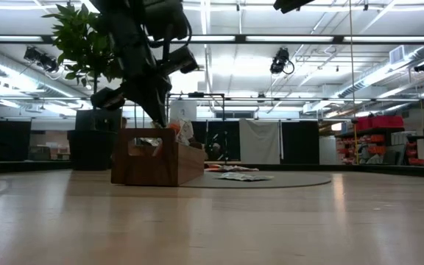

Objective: Pick & Place Tea
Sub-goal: Put the yellow tea bag into the middle section of the wooden organizer

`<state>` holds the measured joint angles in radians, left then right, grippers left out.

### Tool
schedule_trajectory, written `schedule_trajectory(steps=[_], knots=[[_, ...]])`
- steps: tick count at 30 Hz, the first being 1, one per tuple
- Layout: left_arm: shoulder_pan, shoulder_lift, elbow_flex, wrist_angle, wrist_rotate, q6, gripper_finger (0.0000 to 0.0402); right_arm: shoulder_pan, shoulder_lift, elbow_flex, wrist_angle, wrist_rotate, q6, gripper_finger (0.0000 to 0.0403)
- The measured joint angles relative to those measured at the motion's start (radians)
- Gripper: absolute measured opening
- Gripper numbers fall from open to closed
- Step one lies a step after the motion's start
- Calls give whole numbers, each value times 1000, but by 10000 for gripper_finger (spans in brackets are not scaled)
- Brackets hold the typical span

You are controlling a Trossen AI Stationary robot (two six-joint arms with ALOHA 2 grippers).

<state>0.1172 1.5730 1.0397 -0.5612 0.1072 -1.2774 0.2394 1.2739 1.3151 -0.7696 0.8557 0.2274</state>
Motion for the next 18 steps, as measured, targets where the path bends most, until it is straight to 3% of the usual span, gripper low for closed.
schedule_trajectory(steps=[18], knots=[[31, 0, 0, -10, 46, 2, 15, 0, 0, 0, 0, -4, 0, 201]])
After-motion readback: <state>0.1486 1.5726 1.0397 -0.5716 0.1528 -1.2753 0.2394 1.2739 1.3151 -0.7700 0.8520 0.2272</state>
